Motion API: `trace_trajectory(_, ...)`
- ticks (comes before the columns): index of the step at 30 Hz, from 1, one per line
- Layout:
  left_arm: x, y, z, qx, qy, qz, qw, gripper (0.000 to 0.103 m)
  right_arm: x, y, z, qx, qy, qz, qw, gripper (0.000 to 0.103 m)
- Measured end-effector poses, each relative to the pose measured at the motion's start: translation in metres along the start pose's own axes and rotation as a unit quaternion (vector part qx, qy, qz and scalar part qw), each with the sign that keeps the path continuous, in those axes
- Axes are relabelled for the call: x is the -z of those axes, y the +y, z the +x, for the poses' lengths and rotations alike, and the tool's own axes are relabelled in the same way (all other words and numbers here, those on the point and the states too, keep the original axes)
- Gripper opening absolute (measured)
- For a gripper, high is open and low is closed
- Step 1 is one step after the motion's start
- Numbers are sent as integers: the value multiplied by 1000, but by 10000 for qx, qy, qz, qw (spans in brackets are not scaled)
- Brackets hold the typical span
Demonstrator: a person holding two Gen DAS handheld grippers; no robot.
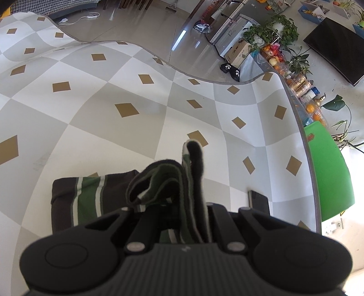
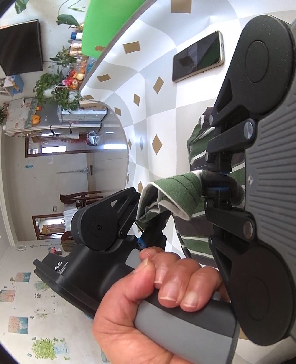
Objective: Fold clothes
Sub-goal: 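Lift the held edge and fold it over onto the bundle with both grippers, then open both grippers and release the folded edge onto the bundle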
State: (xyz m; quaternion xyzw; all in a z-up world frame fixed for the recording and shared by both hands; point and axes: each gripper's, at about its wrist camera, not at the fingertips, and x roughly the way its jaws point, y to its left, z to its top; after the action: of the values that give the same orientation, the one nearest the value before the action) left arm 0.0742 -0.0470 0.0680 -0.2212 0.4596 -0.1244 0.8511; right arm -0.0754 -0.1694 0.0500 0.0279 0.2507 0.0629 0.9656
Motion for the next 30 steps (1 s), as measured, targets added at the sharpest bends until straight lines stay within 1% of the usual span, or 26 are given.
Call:
trace_trajectory(5, 5, -6, 20, -60, 162, 37, 9998, 6, 6, -12, 4, 165, 172, 335, 9992, 7)
trace_trajectory(10, 8, -14, 36, -74, 293, 122, 9995, 6, 8, -27, 8, 402, 324, 768, 9957, 8)
trace_trajectory(11, 9, -16, 39, -59, 323, 142, 9994, 7, 7, -31, 10, 464, 350, 837, 9948, 9)
trace_trajectory(12, 9, -18, 42, -44, 353, 162, 9992, 7, 6, -34, 10, 533, 374, 895, 9939, 14)
trace_trajectory(15, 11, -25, 49, -15, 433, 252, 9987, 12, 8, -42, 10, 756, 469, 1083, 9901, 20)
trace_trajectory(16, 12, -27, 51, -6, 451, 281, 9986, 19, 8, -45, 10, 860, 491, 1150, 9884, 21)
trace_trajectory(17, 13, -29, 53, 21, 461, 292, 9985, 23, 8, -47, 9, 969, 506, 1209, 9866, 23)
trace_trajectory(19, 13, -33, 54, 79, 457, 297, 9985, 34, 8, -52, 7, 1208, 497, 1289, 9830, 25)
trace_trajectory(20, 13, -34, 55, 104, 451, 297, 9985, 37, 8, -55, 7, 1333, 486, 1333, 9809, 28)
trace_trajectory(21, 13, -36, 55, 139, 443, 289, 9985, 44, 8, -57, 6, 1438, 478, 1380, 9788, 28)
trace_trajectory(22, 12, -37, 54, 174, 424, 274, 9986, 49, 9, -60, 5, 1525, 476, 1426, 9768, 29)
trace_trajectory(23, 11, -38, 53, 203, 397, 265, 9987, 50, 9, -62, 5, 1575, 489, 1472, 9753, 29)
trace_trajectory(26, 9, -40, 48, 262, 308, 254, 9989, 58, 9, -66, 6, 1664, 528, 1542, 9725, 30)
trace_trajectory(28, 7, -39, 43, 291, 255, 224, 9990, 64, 7, -66, 6, 1638, 522, 1516, 9734, 30)
trace_trajectory(30, 5, -36, 39, 297, 213, 201, 9991, 67, 4, -65, 7, 1602, 493, 1414, 9757, 31)
